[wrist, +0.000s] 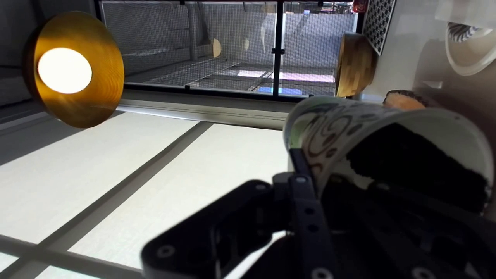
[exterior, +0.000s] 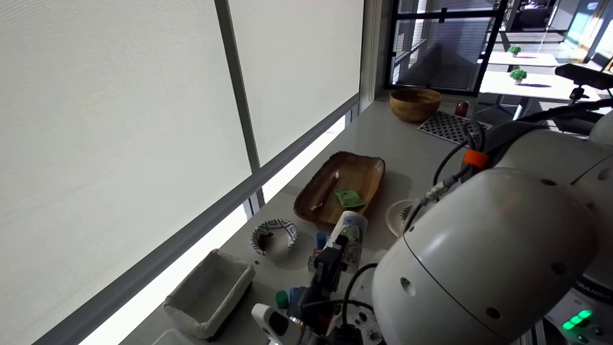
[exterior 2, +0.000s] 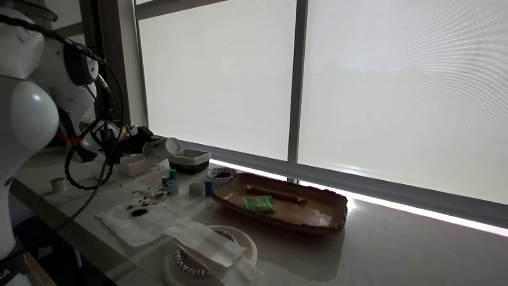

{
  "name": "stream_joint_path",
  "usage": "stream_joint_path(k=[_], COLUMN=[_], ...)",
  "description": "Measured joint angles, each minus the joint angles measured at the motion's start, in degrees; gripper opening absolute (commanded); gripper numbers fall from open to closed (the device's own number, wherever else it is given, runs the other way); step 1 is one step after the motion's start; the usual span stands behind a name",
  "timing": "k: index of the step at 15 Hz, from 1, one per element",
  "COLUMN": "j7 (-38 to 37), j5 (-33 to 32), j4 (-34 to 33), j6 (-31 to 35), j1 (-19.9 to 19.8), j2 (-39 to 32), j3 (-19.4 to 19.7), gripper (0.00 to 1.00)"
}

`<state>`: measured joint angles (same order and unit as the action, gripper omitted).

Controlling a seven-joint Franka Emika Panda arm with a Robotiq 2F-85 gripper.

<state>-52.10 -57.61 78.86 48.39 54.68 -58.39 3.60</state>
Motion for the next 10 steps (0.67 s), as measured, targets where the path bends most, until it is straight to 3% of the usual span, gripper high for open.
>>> stream_joint_path(k=[10], j7=[1.4], j5=[0.7], j4=[-0.1], j6=[0.0], j1=[0.9], j2=[-0.2], j3=[1.2], gripper=[0.01])
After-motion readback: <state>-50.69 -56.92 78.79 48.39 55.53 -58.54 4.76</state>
